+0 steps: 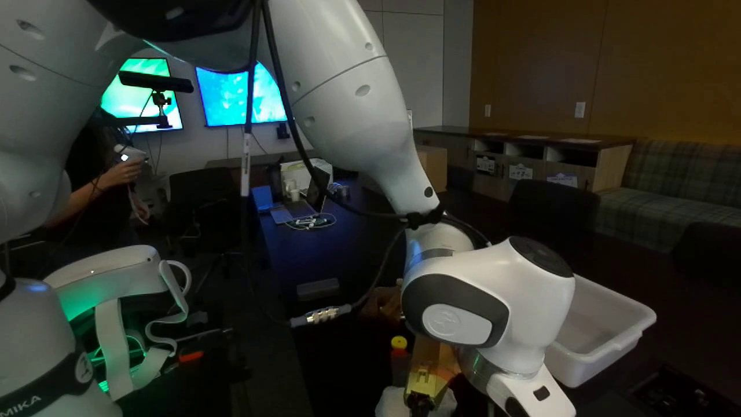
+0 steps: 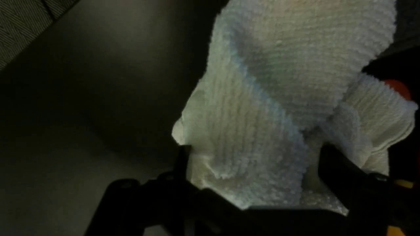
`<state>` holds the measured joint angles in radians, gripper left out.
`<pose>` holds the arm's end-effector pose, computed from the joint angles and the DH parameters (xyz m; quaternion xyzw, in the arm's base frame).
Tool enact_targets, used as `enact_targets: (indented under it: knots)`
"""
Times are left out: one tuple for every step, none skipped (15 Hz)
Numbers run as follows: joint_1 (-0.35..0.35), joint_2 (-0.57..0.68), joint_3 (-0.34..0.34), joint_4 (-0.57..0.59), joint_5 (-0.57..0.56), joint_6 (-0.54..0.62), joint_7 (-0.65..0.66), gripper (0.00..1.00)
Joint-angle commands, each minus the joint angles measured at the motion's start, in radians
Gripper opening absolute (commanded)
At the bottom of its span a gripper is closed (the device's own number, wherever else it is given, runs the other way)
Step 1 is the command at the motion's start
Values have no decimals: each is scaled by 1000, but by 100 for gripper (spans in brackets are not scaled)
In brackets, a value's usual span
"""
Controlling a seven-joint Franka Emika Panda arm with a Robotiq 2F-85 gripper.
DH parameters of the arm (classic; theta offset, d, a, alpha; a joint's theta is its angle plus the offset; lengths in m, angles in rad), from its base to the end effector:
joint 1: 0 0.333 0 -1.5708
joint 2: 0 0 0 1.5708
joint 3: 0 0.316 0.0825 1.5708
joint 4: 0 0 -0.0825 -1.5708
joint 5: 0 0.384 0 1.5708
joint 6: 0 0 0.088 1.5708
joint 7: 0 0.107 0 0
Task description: Pick up the cloth and sweep away the items on the table, then put the cloth in the bowl
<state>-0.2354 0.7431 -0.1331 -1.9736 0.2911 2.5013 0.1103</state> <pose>0.5322 -0.2112 0.0743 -0.9336 0.3433 0.0945 0.0404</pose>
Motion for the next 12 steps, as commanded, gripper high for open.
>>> enact_targets:
  knots:
    - [-1, -65, 39, -74, -3, 11, -38, 100]
    - [-8, -58, 59, -73, 11, 17, -52, 100]
    - [-8, -52, 69, -76, 16, 31, -56, 100]
    - [-12, -35, 86, -68, 27, 45, -62, 100]
    - [-11, -25, 92, -66, 32, 62, -58, 100]
    - [-11, -9, 99, -58, 35, 75, -57, 100]
    - [-8, 15, 99, -46, 34, 102, -49, 100]
    - [-4, 30, 96, -42, 29, 128, -43, 100]
    - [3, 51, 88, -37, 22, 172, -32, 100]
    - [5, 69, 82, -29, 15, 202, -27, 100]
    - [12, 90, 71, -21, 5, 241, -16, 100]
    - [14, 105, 64, -14, 0, 270, -9, 100]
